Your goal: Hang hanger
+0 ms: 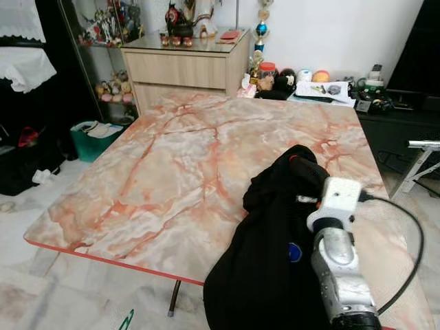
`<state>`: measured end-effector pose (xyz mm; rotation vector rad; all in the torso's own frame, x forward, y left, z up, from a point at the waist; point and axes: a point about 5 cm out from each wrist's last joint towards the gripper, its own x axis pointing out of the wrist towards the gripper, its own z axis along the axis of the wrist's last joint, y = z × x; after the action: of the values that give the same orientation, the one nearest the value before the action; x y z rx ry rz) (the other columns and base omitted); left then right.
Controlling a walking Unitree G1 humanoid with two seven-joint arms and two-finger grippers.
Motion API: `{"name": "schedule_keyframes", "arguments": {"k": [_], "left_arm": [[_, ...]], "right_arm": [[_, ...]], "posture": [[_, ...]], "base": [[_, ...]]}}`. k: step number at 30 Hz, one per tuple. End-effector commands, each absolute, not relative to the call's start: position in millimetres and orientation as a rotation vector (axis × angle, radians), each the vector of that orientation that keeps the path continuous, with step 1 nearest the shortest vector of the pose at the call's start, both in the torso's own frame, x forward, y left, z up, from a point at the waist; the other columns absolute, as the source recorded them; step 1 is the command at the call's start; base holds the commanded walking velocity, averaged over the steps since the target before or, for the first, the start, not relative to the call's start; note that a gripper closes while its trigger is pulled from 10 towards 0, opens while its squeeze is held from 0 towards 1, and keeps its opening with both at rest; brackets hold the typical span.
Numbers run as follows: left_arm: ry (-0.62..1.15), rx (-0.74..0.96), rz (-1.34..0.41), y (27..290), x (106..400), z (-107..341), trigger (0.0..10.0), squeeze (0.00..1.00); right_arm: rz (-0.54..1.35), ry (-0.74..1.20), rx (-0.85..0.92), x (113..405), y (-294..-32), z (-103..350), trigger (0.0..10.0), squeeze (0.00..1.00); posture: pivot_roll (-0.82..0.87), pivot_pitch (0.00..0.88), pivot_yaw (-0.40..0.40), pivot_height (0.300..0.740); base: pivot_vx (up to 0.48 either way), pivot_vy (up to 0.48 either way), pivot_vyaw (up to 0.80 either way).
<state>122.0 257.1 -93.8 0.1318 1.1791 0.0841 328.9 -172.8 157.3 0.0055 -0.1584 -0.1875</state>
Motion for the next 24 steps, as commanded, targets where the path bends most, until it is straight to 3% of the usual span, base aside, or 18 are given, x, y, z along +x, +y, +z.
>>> {"name": "schedule_keyframes", "arguments": {"k": [1, 12, 13, 14, 24], "left_arm": [[1.189, 0.15, 0.091, 262, 119, -93, 10.0, 0.0], [1.199, 0.157, 0.078, 261, 116, -94, 10.0, 0.0], [1.201, 0.157, 0.077, 261, 116, -95, 10.0, 0.0], [1.201, 0.157, 0.076, 261, 115, -95, 10.0, 0.0], [1.2, 0.16, 0.078, 262, 116, -94, 10.0, 0.0]], "right_arm": [[-0.177, -0.183, -0.019, 322, -171, 164, 10.0, 1.0], [-0.232, 0.02, -0.079, 281, -181, 125, 10.0, 1.0], [-0.258, 0.085, -0.097, 275, -185, 116, 10.0, 0.18], [-0.268, 0.114, -0.107, 274, -187, 112, 10.0, 0.0], [-0.223, 0.092, -0.097, 262, -174, 118, 10.0, 0.0]], "posture": [[-0.04, 0.0, 0.045, 0.74], [-0.04, 0.0, 0.035, 0.74], [-0.04, 0.0, 0.035, 0.74], [-0.04, 0.0, 0.035, 0.74], [-0.03, 0.0, 0.025, 0.74]], "base": [[0.0, 0.0, 0.0], [0.0, 0.0, 0.0], [0.0, 0.0, 0.0], [0.0, 0.0, 0.0], [0.0, 0.0, 0.0]]}}
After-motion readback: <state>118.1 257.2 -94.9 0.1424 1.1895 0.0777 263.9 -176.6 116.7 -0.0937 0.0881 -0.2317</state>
